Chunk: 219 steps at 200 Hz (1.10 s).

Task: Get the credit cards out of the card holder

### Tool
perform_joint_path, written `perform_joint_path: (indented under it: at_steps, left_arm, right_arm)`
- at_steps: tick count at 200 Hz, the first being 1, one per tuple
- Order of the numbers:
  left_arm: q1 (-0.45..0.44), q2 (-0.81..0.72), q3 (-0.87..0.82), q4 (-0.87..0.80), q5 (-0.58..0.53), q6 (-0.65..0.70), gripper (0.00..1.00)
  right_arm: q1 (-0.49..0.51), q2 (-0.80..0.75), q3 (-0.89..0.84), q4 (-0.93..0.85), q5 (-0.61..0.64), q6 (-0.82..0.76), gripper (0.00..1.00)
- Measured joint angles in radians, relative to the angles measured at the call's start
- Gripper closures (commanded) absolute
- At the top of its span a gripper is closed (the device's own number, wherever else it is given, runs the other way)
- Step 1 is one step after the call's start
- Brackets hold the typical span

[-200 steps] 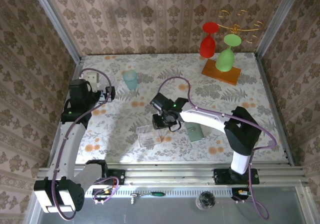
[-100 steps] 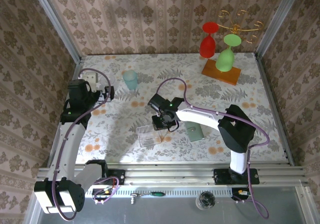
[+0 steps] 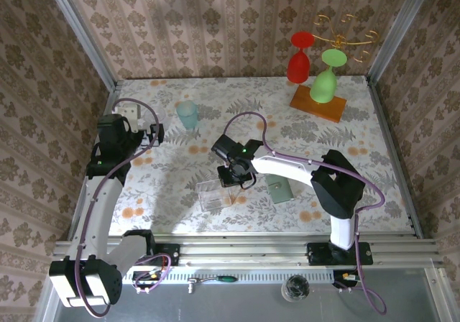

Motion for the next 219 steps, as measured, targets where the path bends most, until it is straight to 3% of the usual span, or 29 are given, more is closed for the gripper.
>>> perform_joint_path:
  at_steps: [219]
  left_arm:
    - [0.006, 0.027, 0.0, -0.006, 0.0, 0.0, 0.0]
  right_arm:
    - [-0.015, -0.011, -0.001, -0.001, 0.037, 0.005, 0.96]
